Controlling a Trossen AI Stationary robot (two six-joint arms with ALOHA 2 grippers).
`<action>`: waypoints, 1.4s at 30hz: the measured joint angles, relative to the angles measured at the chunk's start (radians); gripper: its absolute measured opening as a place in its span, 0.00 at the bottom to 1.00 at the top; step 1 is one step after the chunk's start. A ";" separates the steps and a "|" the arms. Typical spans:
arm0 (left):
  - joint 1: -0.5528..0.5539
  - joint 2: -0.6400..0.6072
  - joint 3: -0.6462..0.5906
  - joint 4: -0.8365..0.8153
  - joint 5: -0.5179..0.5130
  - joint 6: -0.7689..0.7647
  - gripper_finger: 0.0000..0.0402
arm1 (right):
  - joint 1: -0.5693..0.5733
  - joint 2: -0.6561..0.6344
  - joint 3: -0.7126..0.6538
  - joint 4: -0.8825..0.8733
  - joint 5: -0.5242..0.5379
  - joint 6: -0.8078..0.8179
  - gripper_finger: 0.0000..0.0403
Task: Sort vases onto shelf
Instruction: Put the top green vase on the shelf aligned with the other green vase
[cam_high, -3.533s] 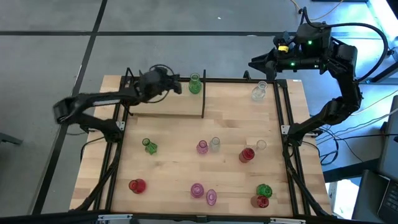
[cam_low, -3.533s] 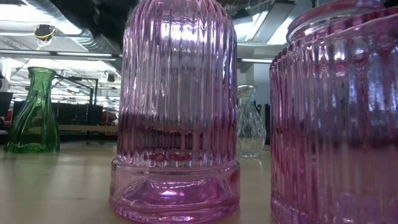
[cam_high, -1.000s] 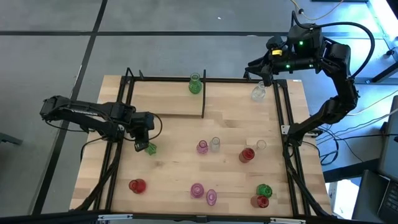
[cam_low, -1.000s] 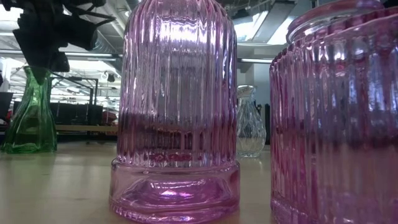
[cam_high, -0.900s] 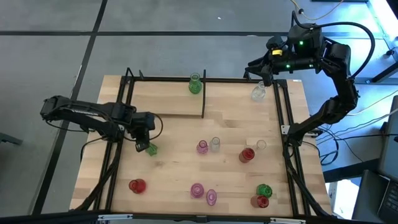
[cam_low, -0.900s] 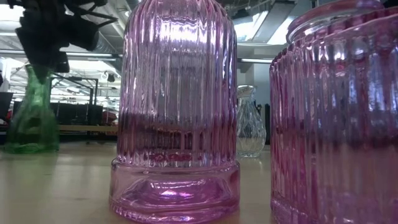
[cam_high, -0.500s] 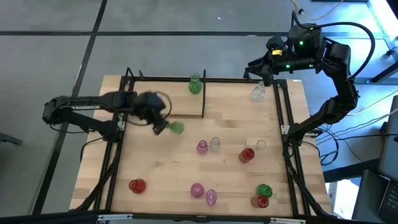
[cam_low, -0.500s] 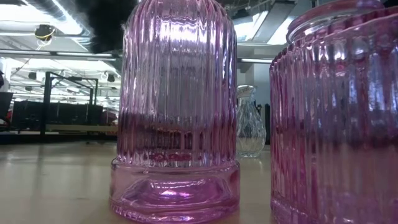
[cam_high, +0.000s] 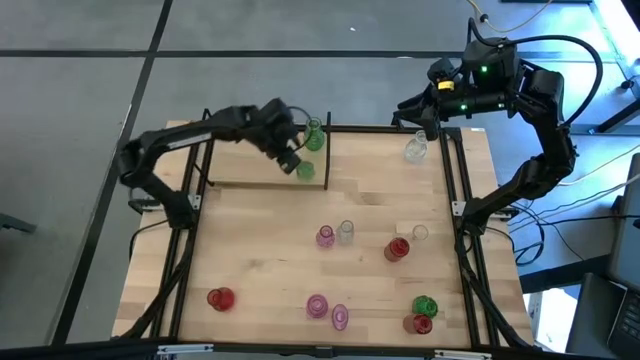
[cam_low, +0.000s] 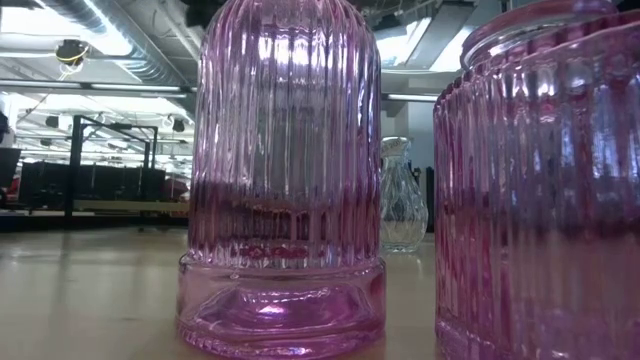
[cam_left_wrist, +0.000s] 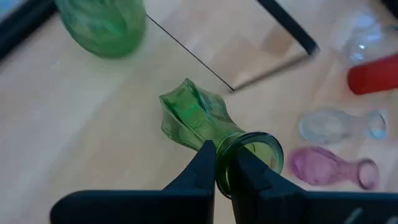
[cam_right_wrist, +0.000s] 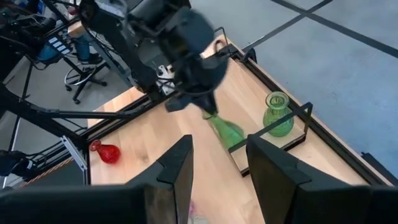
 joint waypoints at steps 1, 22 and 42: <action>0.007 0.032 0.042 -0.024 -0.001 0.014 0.03 | 0.000 -0.001 0.000 -0.006 0.000 0.000 0.34; 0.056 0.404 0.492 -0.350 0.013 0.162 0.03 | 0.000 -0.002 0.000 -0.054 0.004 0.000 0.34; 0.074 0.405 0.493 -0.296 0.056 0.163 0.18 | 0.000 -0.001 0.000 -0.047 0.022 0.004 0.34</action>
